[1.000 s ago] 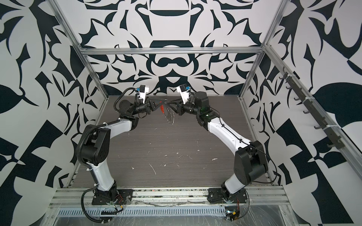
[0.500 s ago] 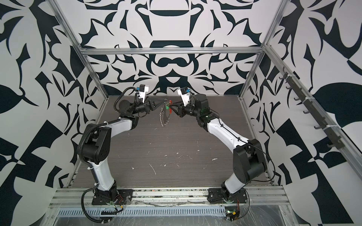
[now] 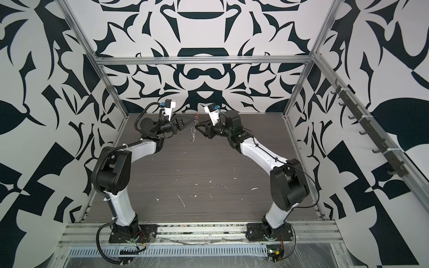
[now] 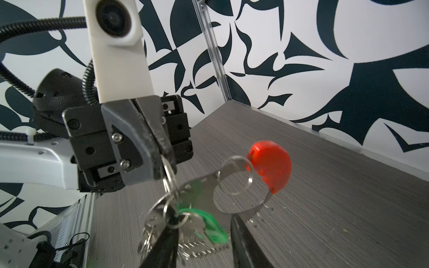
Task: Attach keys to a key ring
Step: Insert the key into the keyring.
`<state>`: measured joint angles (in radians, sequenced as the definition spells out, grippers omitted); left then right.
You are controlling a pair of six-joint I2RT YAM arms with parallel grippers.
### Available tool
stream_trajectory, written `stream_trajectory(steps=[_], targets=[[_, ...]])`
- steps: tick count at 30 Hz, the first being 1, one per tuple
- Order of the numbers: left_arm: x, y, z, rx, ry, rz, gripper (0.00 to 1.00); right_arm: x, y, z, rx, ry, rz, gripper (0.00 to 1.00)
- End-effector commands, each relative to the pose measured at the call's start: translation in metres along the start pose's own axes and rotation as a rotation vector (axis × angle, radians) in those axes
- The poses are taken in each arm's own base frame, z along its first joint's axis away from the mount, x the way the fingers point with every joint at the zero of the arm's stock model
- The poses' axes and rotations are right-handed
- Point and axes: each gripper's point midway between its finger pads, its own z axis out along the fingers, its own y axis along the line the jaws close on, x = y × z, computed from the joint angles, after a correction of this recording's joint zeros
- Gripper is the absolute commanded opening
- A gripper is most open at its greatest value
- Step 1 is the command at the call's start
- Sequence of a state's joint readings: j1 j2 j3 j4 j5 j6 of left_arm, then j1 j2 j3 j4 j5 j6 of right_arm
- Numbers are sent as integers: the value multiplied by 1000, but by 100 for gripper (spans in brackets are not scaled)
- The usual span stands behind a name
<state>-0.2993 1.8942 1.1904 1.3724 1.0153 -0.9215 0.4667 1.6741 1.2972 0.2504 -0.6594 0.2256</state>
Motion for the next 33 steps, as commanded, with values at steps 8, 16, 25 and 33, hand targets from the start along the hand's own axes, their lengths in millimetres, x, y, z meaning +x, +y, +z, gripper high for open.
stream_trajectory(steps=[8,16,25,33], targets=[[-13,-16,5,51,-14,67,0,-43,19,0,-32,-89,-81,20],[-14,-14,1,45,-13,70,0,-37,18,-16,45,-63,-139,0],[-11,-11,-1,37,-10,61,0,-39,11,-40,113,-63,-182,0],[-15,-11,1,42,-13,64,0,-30,8,-31,75,-46,-136,0]])
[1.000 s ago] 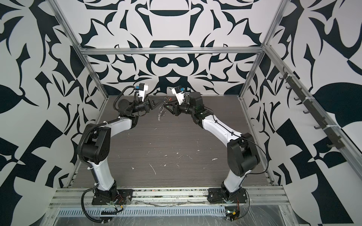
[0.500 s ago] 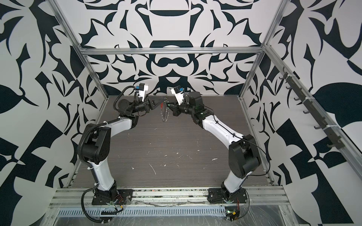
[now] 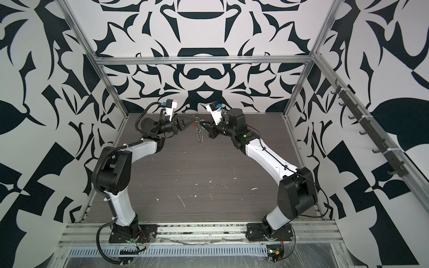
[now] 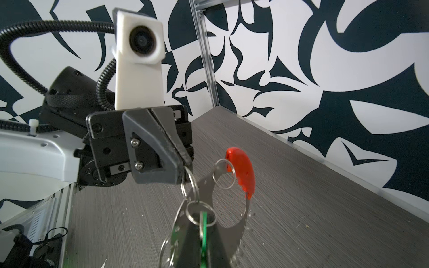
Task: Attach keys to a key ring
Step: Insert the key into the keyring.
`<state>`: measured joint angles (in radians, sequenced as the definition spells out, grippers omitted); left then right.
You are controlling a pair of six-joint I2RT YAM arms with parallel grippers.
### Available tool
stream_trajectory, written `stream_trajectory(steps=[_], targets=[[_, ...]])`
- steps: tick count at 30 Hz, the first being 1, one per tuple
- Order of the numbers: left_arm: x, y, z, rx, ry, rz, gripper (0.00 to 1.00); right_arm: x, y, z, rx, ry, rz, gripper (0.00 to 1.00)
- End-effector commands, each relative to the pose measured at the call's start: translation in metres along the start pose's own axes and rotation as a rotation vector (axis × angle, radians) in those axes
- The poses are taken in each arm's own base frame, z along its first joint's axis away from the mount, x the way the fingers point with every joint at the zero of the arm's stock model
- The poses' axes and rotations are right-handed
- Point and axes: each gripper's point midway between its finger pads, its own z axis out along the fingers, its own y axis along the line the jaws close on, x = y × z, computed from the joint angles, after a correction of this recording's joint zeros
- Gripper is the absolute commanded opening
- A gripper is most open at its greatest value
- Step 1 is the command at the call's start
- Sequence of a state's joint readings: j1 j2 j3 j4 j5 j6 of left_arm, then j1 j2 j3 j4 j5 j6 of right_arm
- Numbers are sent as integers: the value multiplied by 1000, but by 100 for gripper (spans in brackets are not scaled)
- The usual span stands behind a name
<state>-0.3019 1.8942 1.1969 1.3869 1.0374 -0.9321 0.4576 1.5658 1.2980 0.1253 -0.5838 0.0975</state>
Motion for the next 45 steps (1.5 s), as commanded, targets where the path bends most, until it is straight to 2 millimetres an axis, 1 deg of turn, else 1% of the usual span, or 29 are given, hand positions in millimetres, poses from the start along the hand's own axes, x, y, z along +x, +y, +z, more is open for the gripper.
stream_trajectory(steps=[1,5,10,15,17,23,30,34,37,38,39,41,43,45], targets=[[-16,-5,-1,19,-26,59,0,-10,-1,-2,-13,-42,-12,0],[-16,-5,-1,19,-27,59,0,-1,-1,4,-38,-28,25,0],[-15,-4,-1,14,-30,55,0,-3,-2,4,-30,-38,30,0],[-3,6,-3,-1,-23,29,0,-8,-4,1,-6,-52,27,0],[3,9,-4,-6,-17,20,0,-8,-4,0,-4,-50,28,0],[13,14,-7,-21,-11,6,0,-6,-4,0,1,-39,29,0],[14,14,-8,-23,-11,10,0,-8,-5,1,2,-41,29,0],[14,14,-8,-22,-10,13,0,-1,-6,4,-5,-23,46,0],[17,16,-8,-26,-8,8,0,9,-10,4,13,2,63,27],[20,17,-9,-28,-6,5,0,15,-12,2,31,12,65,35],[21,18,-9,-31,-4,6,0,19,-15,0,52,17,66,38],[29,21,-12,-43,21,-4,0,27,-22,-7,100,17,68,42],[38,28,-17,-86,63,-28,0,34,-30,-18,152,-3,71,43],[47,30,-25,-141,108,-15,0,42,-38,-31,203,-33,75,44]])
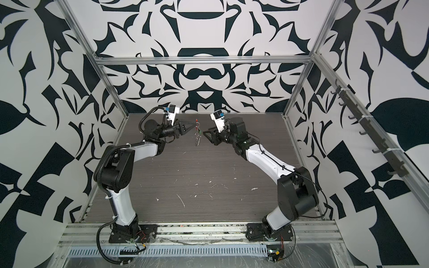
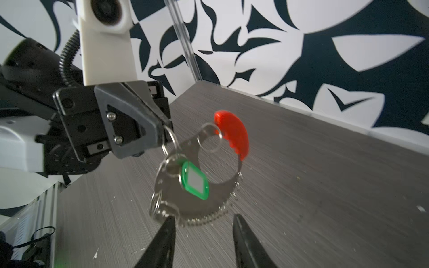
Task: Attach keys to a key ring
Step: Insert the key into the keyring, then place the keyring at the center of the table.
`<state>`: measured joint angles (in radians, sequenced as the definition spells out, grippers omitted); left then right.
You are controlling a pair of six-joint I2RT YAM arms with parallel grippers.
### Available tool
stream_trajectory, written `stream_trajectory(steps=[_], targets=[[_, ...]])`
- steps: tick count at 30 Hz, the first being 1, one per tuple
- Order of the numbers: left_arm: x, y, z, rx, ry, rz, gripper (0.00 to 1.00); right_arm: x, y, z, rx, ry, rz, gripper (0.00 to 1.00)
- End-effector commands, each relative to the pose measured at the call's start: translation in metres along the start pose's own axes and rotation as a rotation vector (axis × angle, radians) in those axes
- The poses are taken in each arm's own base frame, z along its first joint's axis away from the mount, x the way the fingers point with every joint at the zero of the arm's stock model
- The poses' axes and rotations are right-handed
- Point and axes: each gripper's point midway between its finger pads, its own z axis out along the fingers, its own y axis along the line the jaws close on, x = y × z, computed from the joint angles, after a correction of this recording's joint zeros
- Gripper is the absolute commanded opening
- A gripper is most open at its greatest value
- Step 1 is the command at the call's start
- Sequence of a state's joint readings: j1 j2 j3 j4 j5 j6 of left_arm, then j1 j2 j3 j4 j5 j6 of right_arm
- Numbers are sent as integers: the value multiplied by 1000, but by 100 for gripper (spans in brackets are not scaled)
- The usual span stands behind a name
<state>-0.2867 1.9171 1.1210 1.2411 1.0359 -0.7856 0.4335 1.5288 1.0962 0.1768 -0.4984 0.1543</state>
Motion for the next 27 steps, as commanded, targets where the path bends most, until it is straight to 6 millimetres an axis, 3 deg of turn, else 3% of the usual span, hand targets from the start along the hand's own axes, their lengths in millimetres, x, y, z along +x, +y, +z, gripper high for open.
stream_trajectory(steps=[1,5,10,16,21,27], targets=[[8,-1,-13,-83,73,67,0,-20,-15,-27,105,-135,-31,44],[40,11,-30,-264,318,121,0,-7,-37,-46,193,-163,-1,43],[65,24,-57,-410,587,118,0,6,-55,-62,279,-187,22,43],[71,7,-93,-527,809,131,0,22,-67,-69,330,-198,49,42],[80,-12,-130,-593,981,170,0,28,-69,-64,316,-191,69,41],[63,-32,-158,-642,1027,216,0,24,-69,-52,269,-206,108,40]])
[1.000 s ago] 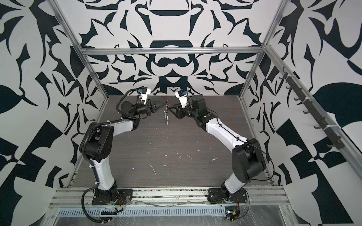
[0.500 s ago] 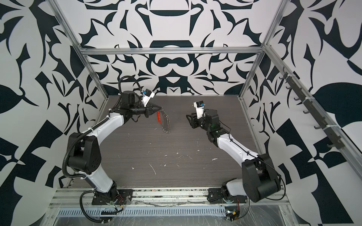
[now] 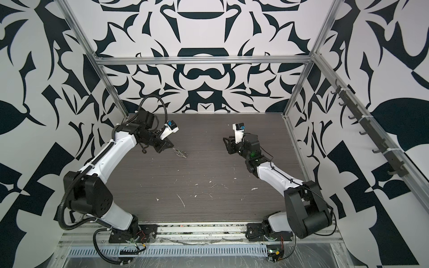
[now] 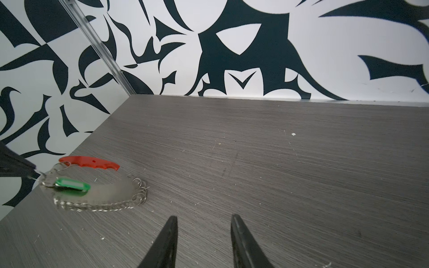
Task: Attach keys to a key ring
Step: Place the keyring at the center of the table.
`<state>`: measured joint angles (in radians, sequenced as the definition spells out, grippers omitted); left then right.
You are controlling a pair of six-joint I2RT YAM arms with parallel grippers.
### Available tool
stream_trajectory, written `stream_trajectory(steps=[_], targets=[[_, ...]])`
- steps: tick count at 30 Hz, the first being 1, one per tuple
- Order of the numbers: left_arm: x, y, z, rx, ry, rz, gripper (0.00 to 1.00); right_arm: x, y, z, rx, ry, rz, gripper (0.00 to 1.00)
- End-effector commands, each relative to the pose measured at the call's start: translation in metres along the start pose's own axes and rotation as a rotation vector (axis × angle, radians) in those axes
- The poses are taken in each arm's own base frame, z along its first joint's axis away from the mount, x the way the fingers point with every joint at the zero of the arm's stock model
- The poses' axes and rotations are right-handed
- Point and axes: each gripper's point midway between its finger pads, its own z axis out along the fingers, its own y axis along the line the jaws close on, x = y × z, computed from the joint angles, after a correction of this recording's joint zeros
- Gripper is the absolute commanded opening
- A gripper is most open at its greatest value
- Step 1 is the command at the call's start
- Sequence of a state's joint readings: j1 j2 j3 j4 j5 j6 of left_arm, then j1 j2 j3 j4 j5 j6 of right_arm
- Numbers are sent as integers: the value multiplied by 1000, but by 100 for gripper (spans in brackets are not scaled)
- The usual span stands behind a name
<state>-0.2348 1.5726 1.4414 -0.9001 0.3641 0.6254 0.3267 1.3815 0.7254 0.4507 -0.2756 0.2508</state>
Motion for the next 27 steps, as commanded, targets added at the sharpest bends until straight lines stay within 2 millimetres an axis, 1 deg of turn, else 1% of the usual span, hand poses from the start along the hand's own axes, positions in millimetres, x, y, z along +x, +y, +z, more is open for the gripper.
stream_trajectory(steps=[1,4,6,7,10,13,16,17,20,23,25,27], targets=[[14,-7,-34,-37,68,76,0,-25,8,4,-46,-79,22,40],[11,-3,-38,-60,73,98,0,-24,9,8,-59,-76,37,40],[5,-2,-32,-30,60,99,0,-24,9,9,-63,-77,44,40],[1,-2,-24,-9,53,97,0,-24,9,9,-64,-78,48,40],[-12,-2,8,38,54,92,0,-24,9,8,-64,-78,53,40],[-26,-4,50,93,47,70,0,-23,8,4,-55,-78,45,40],[-38,0,87,121,31,10,0,-21,7,-3,-37,-77,30,40],[-48,5,97,115,6,-2,0,-20,6,-5,-31,-77,22,40],[-65,11,122,119,-46,-49,0,-18,3,-12,-9,-79,9,40],[-77,12,140,131,-95,-86,0,-13,-2,-16,5,-76,10,40],[-82,11,151,137,-117,-105,0,-11,-3,-17,9,-76,14,40],[-83,10,160,151,-134,-125,0,-8,-5,-18,12,-74,18,40]])
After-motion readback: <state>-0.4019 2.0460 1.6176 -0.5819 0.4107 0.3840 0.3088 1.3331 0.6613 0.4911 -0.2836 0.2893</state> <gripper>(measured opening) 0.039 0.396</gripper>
